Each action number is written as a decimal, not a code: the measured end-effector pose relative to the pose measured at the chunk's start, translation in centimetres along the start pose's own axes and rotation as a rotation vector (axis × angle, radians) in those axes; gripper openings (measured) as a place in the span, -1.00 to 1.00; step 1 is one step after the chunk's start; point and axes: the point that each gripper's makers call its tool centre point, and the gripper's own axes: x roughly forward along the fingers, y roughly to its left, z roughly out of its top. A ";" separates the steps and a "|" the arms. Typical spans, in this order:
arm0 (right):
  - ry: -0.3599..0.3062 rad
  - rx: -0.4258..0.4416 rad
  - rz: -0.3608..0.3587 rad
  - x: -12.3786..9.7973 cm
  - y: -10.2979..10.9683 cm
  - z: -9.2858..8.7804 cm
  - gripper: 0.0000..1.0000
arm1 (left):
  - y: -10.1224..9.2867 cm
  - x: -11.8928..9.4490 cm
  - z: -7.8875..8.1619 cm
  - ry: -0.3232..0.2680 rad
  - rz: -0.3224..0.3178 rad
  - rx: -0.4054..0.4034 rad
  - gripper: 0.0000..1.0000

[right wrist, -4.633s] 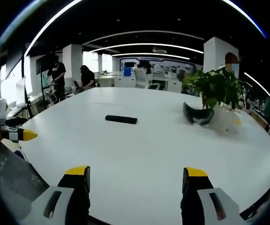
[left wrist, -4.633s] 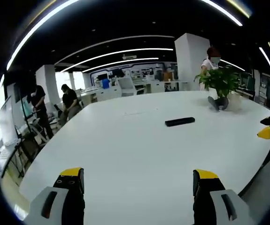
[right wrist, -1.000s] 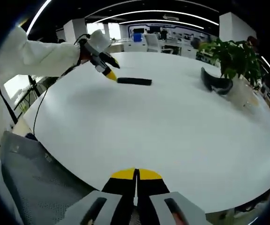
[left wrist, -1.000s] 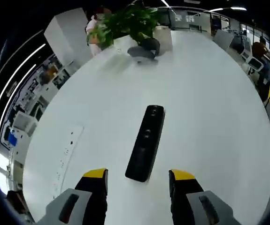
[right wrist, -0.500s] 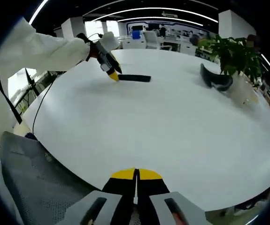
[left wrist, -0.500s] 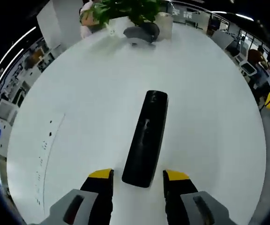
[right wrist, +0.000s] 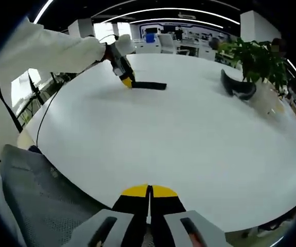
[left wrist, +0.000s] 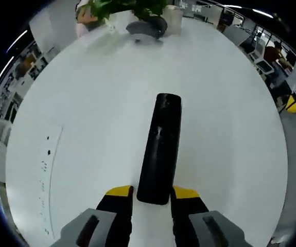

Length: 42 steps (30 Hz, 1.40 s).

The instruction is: Press the specified remote control buttons in sequence, fully releasing each button before pressing the next.

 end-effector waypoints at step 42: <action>-0.036 -0.026 0.006 -0.4 0.2 0.0 -1.00 | -7.5 0.3 -0.8 0.170 0.029 -0.008 -0.54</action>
